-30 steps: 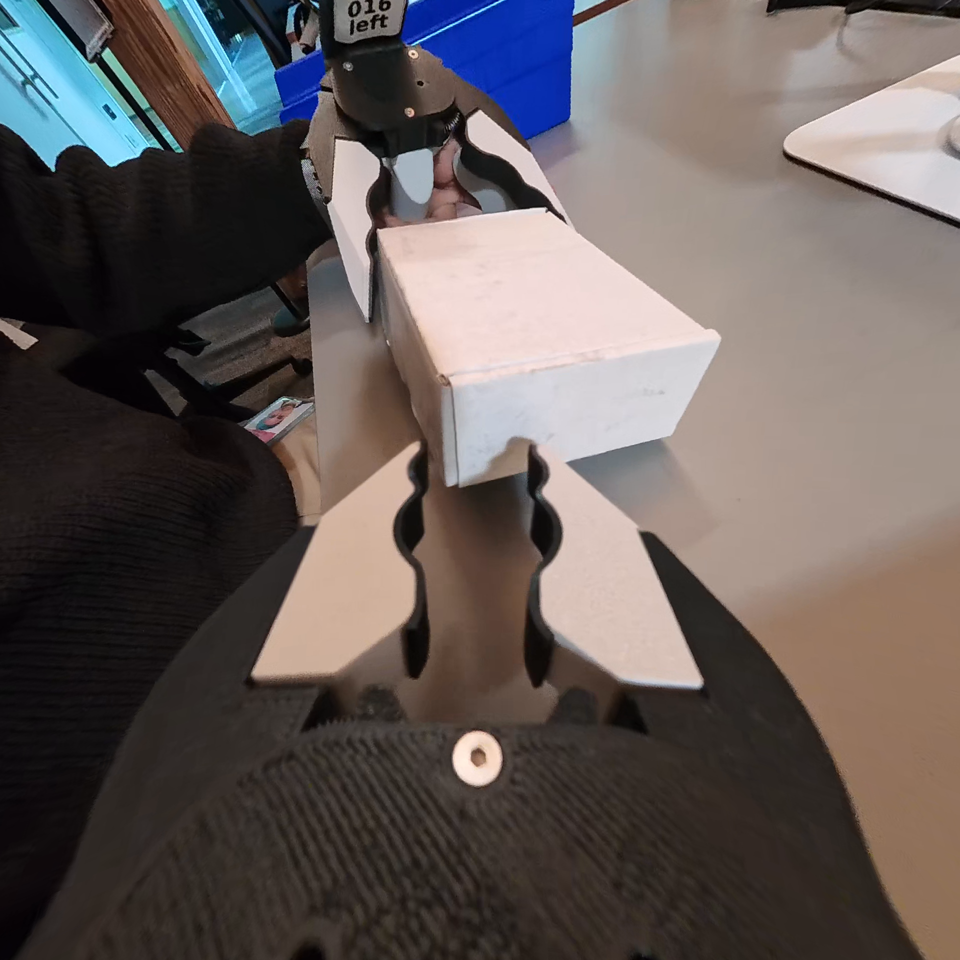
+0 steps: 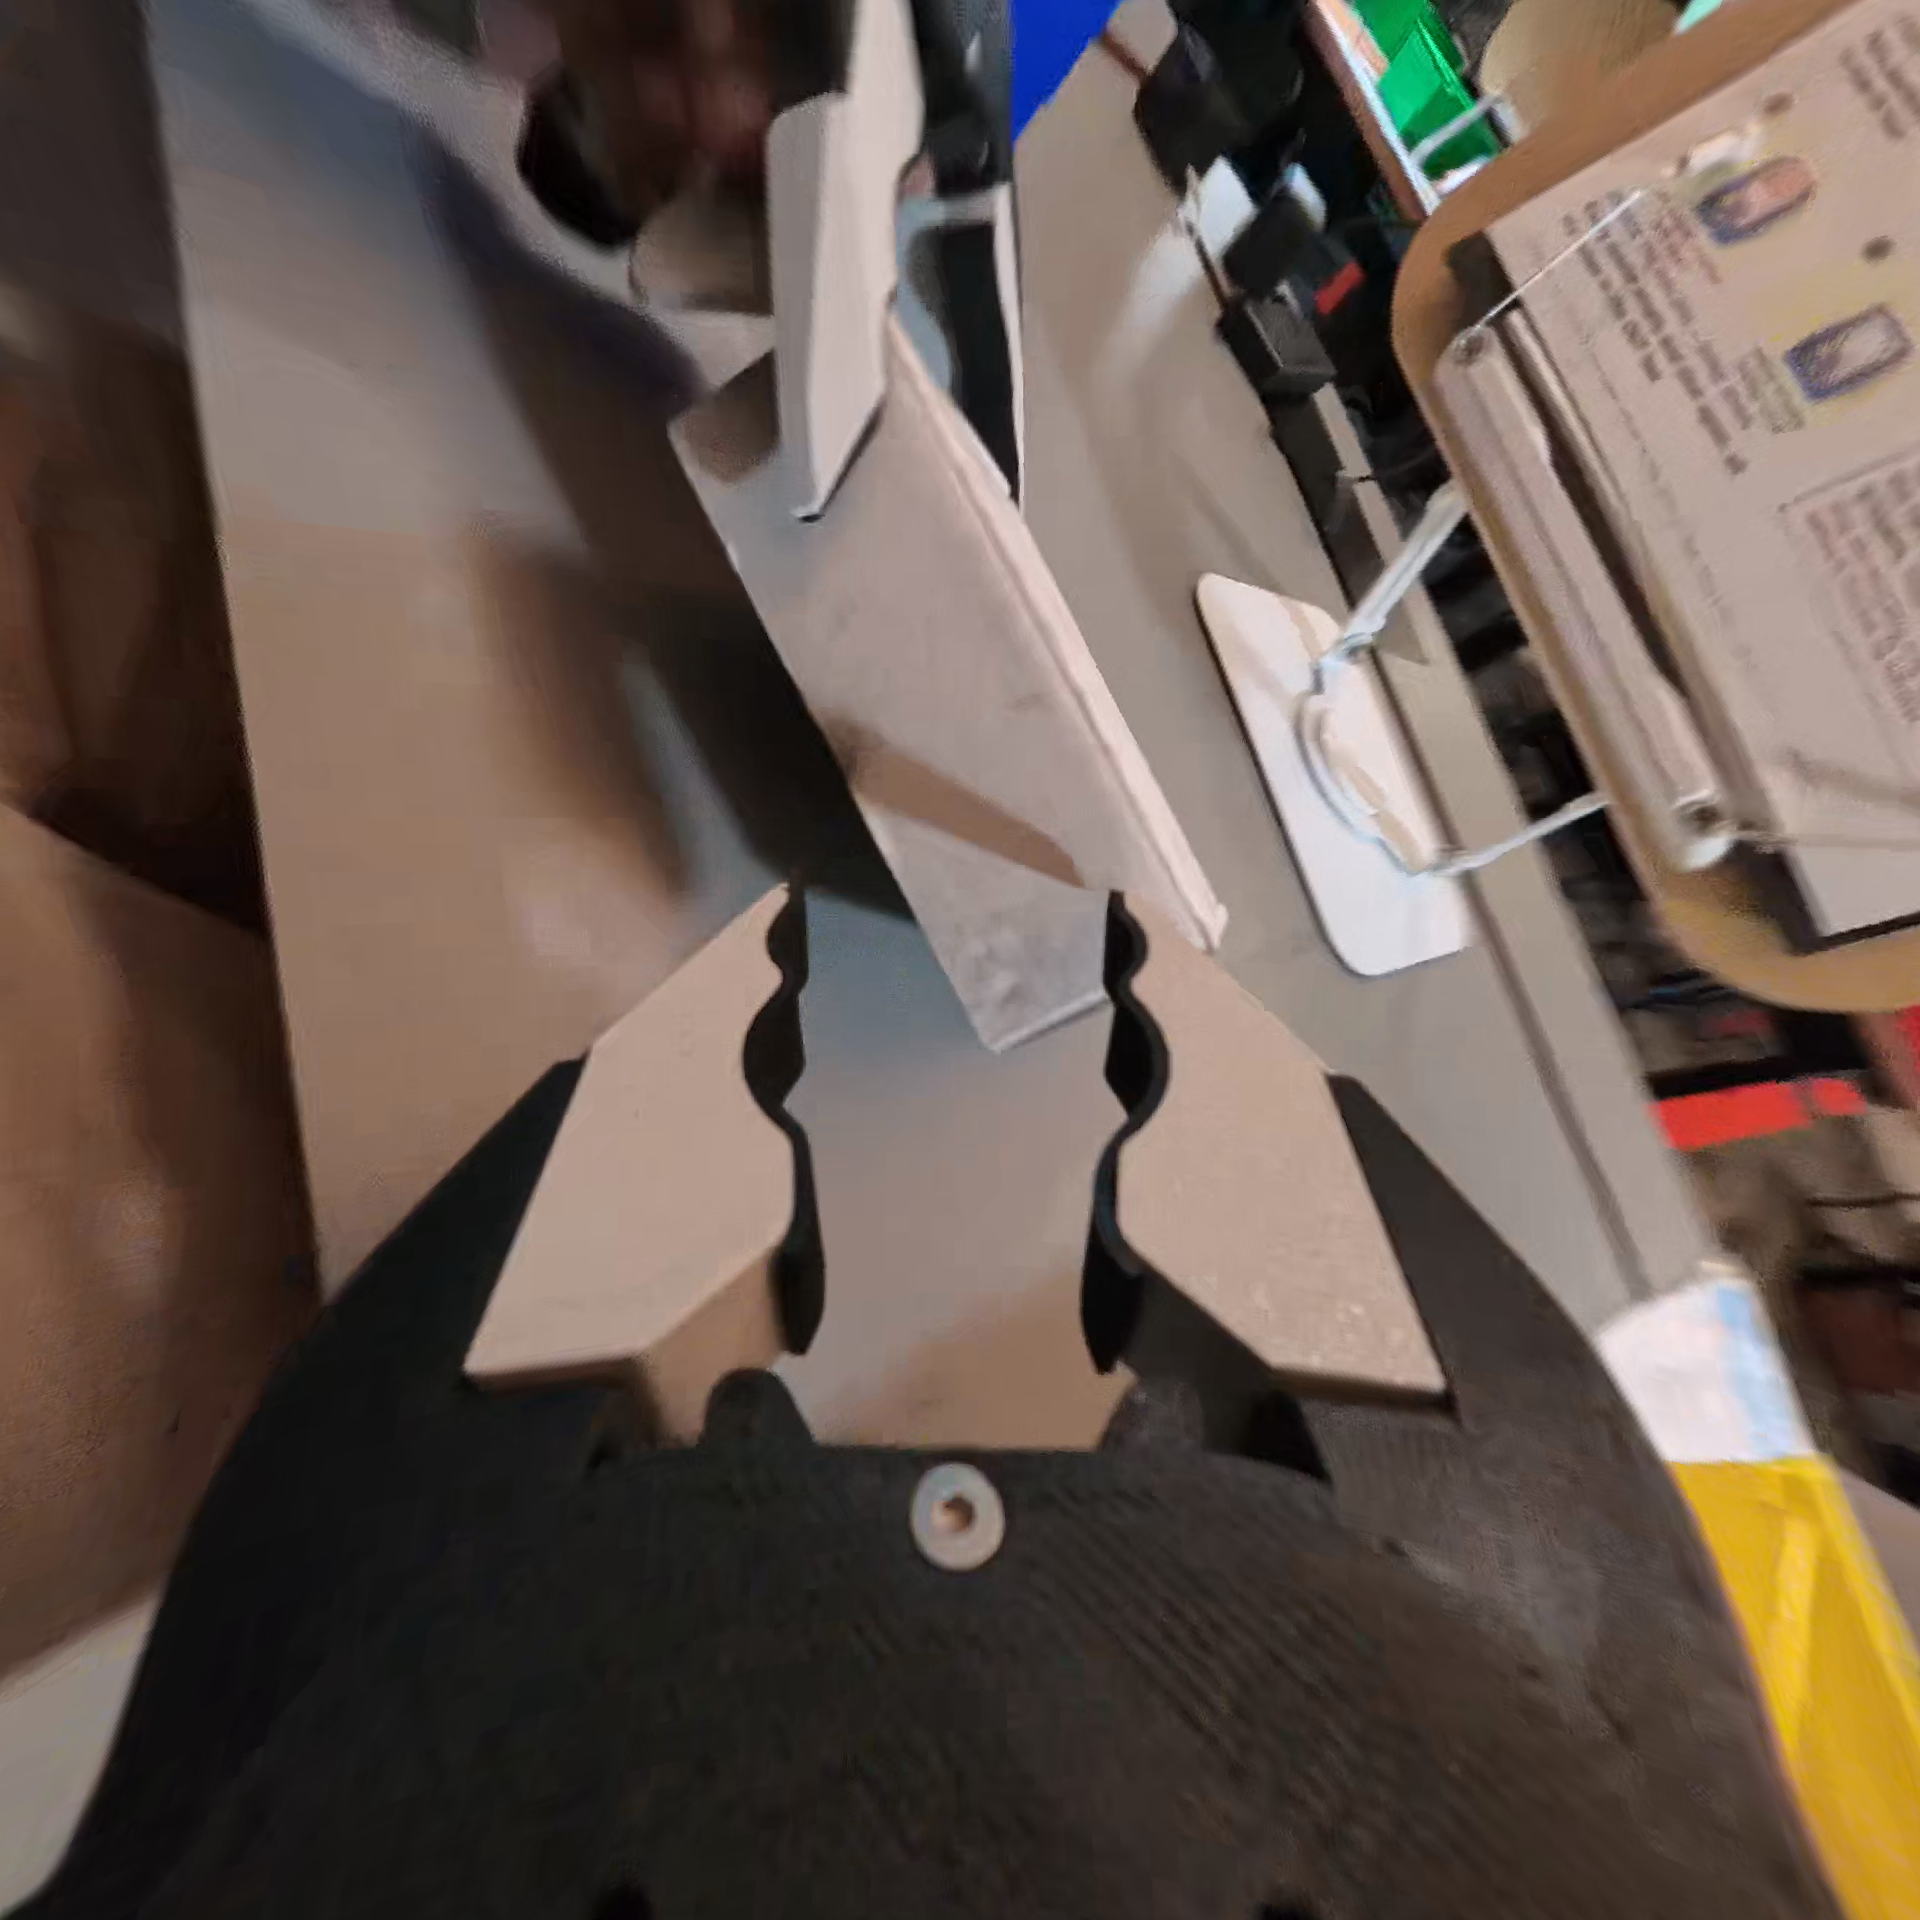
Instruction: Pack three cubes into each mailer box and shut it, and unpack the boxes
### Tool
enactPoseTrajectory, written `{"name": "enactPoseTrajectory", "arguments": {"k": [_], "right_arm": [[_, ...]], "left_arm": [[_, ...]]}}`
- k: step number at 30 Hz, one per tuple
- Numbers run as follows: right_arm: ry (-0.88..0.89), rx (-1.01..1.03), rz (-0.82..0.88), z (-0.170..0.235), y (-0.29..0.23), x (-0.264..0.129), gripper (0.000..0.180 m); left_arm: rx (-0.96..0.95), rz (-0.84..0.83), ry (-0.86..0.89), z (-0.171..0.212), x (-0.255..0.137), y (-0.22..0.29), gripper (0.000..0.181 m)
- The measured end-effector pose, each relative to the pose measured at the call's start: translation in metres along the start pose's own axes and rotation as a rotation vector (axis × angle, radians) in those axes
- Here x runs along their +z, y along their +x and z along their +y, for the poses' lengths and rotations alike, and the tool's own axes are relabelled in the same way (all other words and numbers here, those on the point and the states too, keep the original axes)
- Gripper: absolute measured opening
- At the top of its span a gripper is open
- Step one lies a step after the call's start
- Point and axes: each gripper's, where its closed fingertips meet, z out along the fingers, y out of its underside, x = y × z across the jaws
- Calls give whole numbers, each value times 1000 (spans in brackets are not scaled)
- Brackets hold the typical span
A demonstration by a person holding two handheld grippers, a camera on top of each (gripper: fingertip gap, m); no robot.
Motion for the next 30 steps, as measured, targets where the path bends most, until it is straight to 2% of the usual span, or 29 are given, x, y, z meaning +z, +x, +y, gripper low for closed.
{"name": "enactPoseTrajectory", "arguments": {"k": [5, 12, 16, 20, 23, 30], "right_arm": [[-141, -326, 210, -3, -2, 14, 69], [-209, -461, 222, 7, -10, 20, 67], [-205, -402, 229, 10, -2, 15, 66], [-173, -324, 249, 12, 11, 7, 65], [-138, -284, 248, 11, 15, 4, 65], [-10, -233, 198, -8, 6, -1, 65]], "left_arm": [[-31, -71, -49, 1, 15, 15, 136], [71, -134, -93, 4, 32, 39, 136], [60, -123, 56, -15, 24, 44, 141], [36, -41, 166, -21, 17, 56, 145], [82, -44, 177, -19, 20, 57, 151], [57, 16, 161, -9, 29, 60, 156]]}}
